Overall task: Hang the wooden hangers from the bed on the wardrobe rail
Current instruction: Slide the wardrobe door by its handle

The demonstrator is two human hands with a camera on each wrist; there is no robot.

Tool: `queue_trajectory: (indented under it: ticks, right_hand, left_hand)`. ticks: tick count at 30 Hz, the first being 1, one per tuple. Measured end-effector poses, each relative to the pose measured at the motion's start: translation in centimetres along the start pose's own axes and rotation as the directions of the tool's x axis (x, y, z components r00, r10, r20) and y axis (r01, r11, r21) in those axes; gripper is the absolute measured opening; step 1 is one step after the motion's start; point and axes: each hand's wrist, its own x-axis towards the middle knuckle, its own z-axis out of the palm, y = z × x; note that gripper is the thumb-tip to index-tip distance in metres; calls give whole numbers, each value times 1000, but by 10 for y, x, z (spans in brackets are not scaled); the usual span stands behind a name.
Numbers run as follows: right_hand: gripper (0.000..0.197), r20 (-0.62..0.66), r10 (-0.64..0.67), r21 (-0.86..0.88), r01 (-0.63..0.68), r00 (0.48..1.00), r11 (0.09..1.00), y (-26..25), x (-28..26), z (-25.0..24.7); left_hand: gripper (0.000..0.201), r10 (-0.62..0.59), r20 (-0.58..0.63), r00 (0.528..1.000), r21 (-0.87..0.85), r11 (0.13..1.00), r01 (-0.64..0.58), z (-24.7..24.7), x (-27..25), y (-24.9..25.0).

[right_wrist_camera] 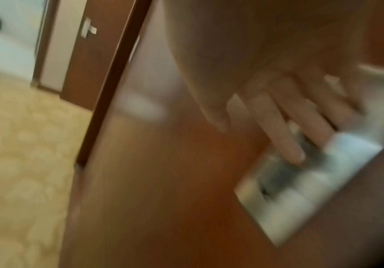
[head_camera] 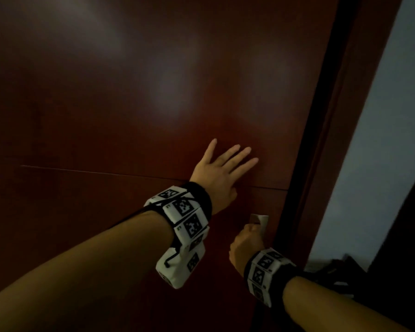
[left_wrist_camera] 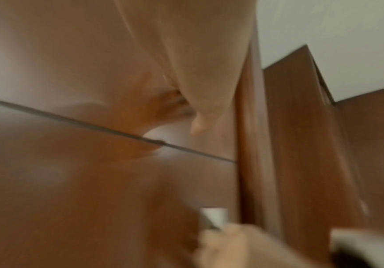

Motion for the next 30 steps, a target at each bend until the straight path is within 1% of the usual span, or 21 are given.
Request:
queue_trajectory:
  ticks: [1,2,5,7,10,12,14,16,20,22,24,25,26,27,29,30]
  right_hand:
    - [37,64,-79,1,79,995,997,-2,-3,-17]
    - [36,73,-114,7,114,991,993,-5,-3,-34]
    - [35,-64,-118,34,120,991,992,-27,-5,-100]
    - [35,-192,-109,75,126,975,989,-49,-1,-146]
    - [48,-360,-66,203,148,931,968,-91,0,-229]
    - [49,-473,-43,267,189,880,945,-125,3,-285]
    - [46,-573,-58,290,268,818,919,-162,5,-341]
    - [44,-647,-86,299,355,758,886,-199,6,-394]
    - [47,-752,-111,298,486,649,821,-269,17,-488]
    - [52,-794,-144,248,532,591,810,-301,28,-526]
    - [55,-821,-175,194,555,543,809,-332,44,-561]
    - [55,-829,-193,165,560,525,812,-349,55,-576]
    - [55,-832,-211,140,563,513,815,-364,67,-591]
    - [55,-830,-228,117,558,510,821,-379,81,-604]
    - [56,-820,-253,69,527,514,847,-404,114,-623]
    - [57,-803,-277,33,504,527,863,-414,129,-630]
  left_hand:
    - [74,-28,-20,999,-8,1000,28,2,-11,-14]
    - [74,-64,-36,997,-22,998,63,3,-23,-32]
    - [76,-200,-76,977,-79,978,194,2,-67,-93]
    - [76,-280,-96,955,-67,959,275,0,-103,-141]
    - [76,-390,-98,916,-46,921,387,1,-173,-214]
    - [75,-458,-78,886,-32,889,457,3,-227,-261]
    - [74,-527,-41,849,6,849,528,7,-282,-306]
    - [73,-606,3,796,14,796,605,12,-334,-349]
    - [72,-756,50,652,-66,649,758,31,-425,-424]
    - [72,-812,83,578,-114,568,815,46,-461,-456]
    - [71,-854,128,504,-184,479,858,61,-489,-487]
    - [70,-866,150,477,-232,438,868,69,-499,-501]
    - [69,-870,165,465,-279,411,868,78,-505,-517]
    - [68,-870,171,463,-321,395,861,87,-508,-532]
    - [66,-864,163,477,-384,390,837,105,-505,-563]
    - [65,-859,161,486,-420,386,822,113,-501,-577]
